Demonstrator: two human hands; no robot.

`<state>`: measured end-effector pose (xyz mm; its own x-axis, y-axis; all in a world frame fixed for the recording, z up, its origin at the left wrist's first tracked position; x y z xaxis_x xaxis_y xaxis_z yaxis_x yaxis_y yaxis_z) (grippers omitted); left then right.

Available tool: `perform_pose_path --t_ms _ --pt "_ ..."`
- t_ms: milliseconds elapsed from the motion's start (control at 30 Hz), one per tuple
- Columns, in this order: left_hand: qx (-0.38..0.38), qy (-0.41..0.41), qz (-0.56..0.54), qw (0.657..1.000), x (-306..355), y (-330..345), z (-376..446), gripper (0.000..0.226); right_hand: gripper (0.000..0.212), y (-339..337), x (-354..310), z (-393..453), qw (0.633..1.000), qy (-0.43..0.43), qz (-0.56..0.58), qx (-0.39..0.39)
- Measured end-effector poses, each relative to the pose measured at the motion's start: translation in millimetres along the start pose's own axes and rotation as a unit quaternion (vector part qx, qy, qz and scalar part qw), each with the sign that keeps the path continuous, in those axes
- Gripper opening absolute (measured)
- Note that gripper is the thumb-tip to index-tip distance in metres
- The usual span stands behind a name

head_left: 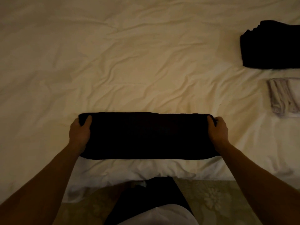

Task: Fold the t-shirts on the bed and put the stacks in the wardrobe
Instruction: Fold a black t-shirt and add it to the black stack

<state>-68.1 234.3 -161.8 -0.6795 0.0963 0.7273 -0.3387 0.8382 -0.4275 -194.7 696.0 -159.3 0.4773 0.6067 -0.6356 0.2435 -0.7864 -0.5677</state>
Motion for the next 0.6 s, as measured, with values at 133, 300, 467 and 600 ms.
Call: perform_pose_path --t_ms 133,300,467,600 --pt "0.053 0.008 -0.007 0.999 -2.1 -3.5 2.3 0.046 0.031 -2.4 -5.8 1.3 0.999 -0.023 -0.003 0.025" --pt "0.076 -0.043 0.11 0.99 -9.3 -1.9 -7.4 0.052 0.05 -0.5 4.0 -0.8 0.999 0.034 -0.041 -0.001" --pt "0.051 -0.046 0.235 0.97 -29.9 -5.3 -23.1 0.054 0.05 6.8 20.2 -23.4 0.994 0.048 -0.094 -0.002" --pt "0.007 -0.067 0.096 0.993 -41.4 -4.3 -17.1 0.047 0.043 12.5 34.1 -30.3 0.999 0.039 -0.015 -0.013"
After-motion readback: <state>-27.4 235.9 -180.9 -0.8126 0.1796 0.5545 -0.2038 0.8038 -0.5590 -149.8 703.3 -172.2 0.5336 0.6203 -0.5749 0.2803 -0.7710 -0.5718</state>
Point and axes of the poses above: each hand's wrist, its own z-axis towards the middle knuckle, its own y-axis out of the palm, x = y × z, the point moved 3 cm from there along z, towards the middle knuckle, and after that the axes turned 11 degrees about -x, right-handed, at the moved point
